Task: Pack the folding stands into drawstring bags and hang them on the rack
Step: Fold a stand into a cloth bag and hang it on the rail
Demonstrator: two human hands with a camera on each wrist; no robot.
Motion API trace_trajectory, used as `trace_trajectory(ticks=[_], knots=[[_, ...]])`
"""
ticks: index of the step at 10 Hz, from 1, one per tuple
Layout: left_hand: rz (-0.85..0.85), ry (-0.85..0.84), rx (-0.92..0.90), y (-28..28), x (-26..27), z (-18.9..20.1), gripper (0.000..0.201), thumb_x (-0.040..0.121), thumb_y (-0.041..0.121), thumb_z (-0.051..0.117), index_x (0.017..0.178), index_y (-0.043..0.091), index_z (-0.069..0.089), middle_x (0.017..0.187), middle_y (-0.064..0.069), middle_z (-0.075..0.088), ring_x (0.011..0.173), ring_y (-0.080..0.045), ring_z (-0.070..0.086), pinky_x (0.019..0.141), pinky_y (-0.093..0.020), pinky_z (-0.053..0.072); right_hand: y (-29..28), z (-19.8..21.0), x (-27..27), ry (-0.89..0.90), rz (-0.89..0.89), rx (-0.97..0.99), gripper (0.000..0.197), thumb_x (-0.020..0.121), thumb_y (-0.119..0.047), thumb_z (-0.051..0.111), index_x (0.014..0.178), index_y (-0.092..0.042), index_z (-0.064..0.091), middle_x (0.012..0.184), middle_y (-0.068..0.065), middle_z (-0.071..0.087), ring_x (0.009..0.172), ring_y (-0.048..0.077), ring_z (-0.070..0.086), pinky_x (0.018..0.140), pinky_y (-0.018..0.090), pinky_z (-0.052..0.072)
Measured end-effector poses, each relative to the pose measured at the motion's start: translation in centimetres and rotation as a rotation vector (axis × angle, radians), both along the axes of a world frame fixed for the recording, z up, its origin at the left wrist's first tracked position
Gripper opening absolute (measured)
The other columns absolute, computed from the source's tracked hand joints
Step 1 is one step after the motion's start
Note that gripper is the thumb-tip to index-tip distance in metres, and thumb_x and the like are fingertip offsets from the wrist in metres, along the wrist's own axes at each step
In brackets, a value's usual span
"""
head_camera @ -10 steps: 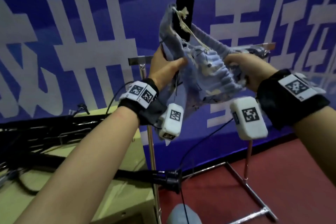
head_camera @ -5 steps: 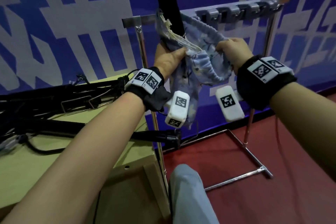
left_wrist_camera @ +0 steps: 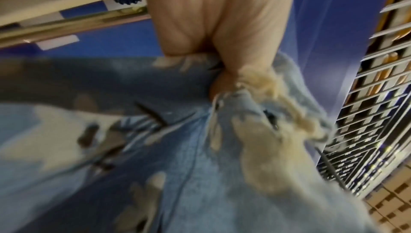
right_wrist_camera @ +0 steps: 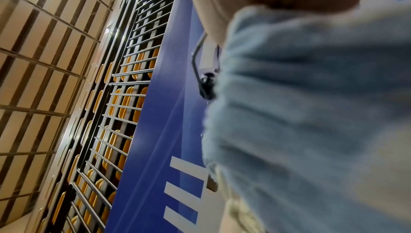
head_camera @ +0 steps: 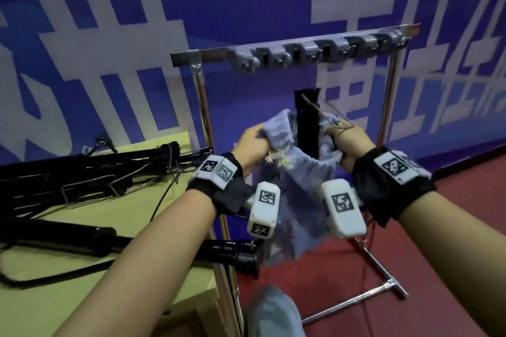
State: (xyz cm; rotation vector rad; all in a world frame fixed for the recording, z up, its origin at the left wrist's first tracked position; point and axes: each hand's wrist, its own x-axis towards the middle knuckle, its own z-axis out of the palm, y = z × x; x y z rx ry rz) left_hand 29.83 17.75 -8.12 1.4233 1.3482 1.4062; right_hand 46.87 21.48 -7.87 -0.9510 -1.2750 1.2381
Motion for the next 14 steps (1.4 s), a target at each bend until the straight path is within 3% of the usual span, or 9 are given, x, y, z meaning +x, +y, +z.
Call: trace_trajectory(ticks=[3, 5, 6, 8, 9, 11, 12, 13, 14], knots=[[-0.083, 0.037, -0.223, 2.1, -0.3, -0.8, 0.017, 0.092, 0.002, 0.052, 0.105, 0.012, 0.056, 0.079, -0.002, 0.060, 0.073, -0.012, 0.055, 0.061, -0.020, 0.046, 1.5, -2.4, -0.8, -0.073, -0.026, 0.149, 0.014, 0.097, -0.005, 0.043, 0.105, -0.006, 0.054, 0.096, 0.015, 0.057, 0.088, 0.023, 0.055, 0.083, 0.035, 0.043], [0.016, 0.119, -0.184, 2.6, -2.1, -2.0, 0.029, 0.082, -0.011, 0.054, 0.106, 0.005, 0.056, 0.092, -0.009, 0.059, 0.088, -0.020, 0.055, 0.068, -0.022, 0.045, 3.5, -4.5, -0.9, -0.092, -0.085, 0.007, 0.026, 0.093, 0.005, 0.042, 0.111, 0.005, 0.060, 0.095, 0.015, 0.066, 0.091, 0.028, 0.060, 0.085, 0.033, 0.043], [-0.053, 0.420, 0.001, 1.8, -3.1, -2.0, 0.040, 0.088, 0.004, 0.059, 0.122, 0.017, 0.045, 0.081, -0.004, 0.056, 0.072, -0.012, 0.052, 0.061, -0.020, 0.040, 3.4, -4.8, -1.6, -0.060, -0.043, -0.065, 0.026, 0.092, 0.006, 0.041, 0.097, -0.007, 0.063, 0.060, -0.004, 0.065, 0.058, 0.012, 0.060, 0.058, 0.019, 0.045], [-0.137, 1.202, 0.088, 2.1, -3.5, -2.5, 0.026, 0.092, 0.000, 0.046, 0.112, 0.012, 0.057, 0.100, -0.009, 0.041, 0.085, -0.031, 0.051, 0.073, -0.042, 0.044, 3.5, -4.9, -2.7, -0.029, -0.052, -0.195, 0.028, 0.093, 0.004, 0.045, 0.078, -0.013, 0.061, 0.053, -0.001, 0.060, 0.051, 0.009, 0.058, 0.065, 0.024, 0.043], [-0.158, 1.493, 0.082, 1.6, -2.2, -2.7, 0.005, 0.093, 0.001, 0.043, 0.091, 0.004, 0.047, 0.112, -0.012, 0.036, 0.082, -0.026, 0.040, 0.067, -0.039, 0.035, 3.4, -5.3, -3.2, -0.164, -0.017, -0.215, 0.026, 0.097, -0.001, 0.040, 0.118, 0.003, 0.055, 0.071, -0.001, 0.048, 0.056, 0.006, 0.052, 0.058, 0.019, 0.042], [-0.071, 1.340, 0.183, 2.1, -2.6, -2.5, 0.025, 0.097, 0.013, 0.044, 0.107, 0.006, 0.065, 0.121, -0.004, 0.045, 0.115, -0.026, 0.036, 0.095, -0.038, 0.033, 5.3, -6.0, -2.3, -0.317, -0.128, -0.240, 0.037, 0.095, -0.006, 0.044, 0.129, 0.007, 0.048, 0.077, -0.001, 0.052, 0.069, 0.015, 0.054, 0.062, 0.022, 0.044], [-0.130, 0.973, 0.113, 1.3, -2.5, -2.5, 0.027, 0.090, -0.003, 0.044, 0.095, 0.008, 0.068, 0.100, -0.007, 0.054, 0.110, -0.028, 0.044, 0.093, -0.035, 0.039, 5.2, -5.7, -1.6, -0.476, -0.202, -0.237, 0.037, 0.094, -0.008, 0.046, 0.129, 0.001, 0.049, 0.117, 0.013, 0.060, 0.114, 0.032, 0.056, 0.075, 0.027, 0.046], [-0.139, 0.857, 0.090, 0.8, -1.9, -1.8, 0.034, 0.079, -0.014, 0.038, 0.069, 0.010, 0.060, 0.080, -0.015, 0.056, 0.094, -0.032, 0.050, 0.070, -0.027, 0.037, 4.1, -4.4, -0.8, -0.851, -0.303, -0.155, 0.038, 0.095, -0.013, 0.048, 0.131, -0.004, 0.048, 0.134, 0.014, 0.052, 0.124, 0.028, 0.048, 0.096, 0.028, 0.038], [-0.105, 0.892, 0.032, 0.7, -1.9, -1.4, 0.036, 0.076, -0.013, 0.034, 0.069, 0.018, 0.051, 0.071, 0.001, 0.039, 0.088, -0.022, 0.034, 0.078, -0.026, 0.020, 4.8, -4.3, 0.3, -0.813, -0.368, -0.215, 0.042, 0.094, -0.012, 0.050, 0.134, 0.000, 0.043, 0.132, 0.017, 0.054, 0.123, 0.030, 0.050, 0.097, 0.032, 0.037]])
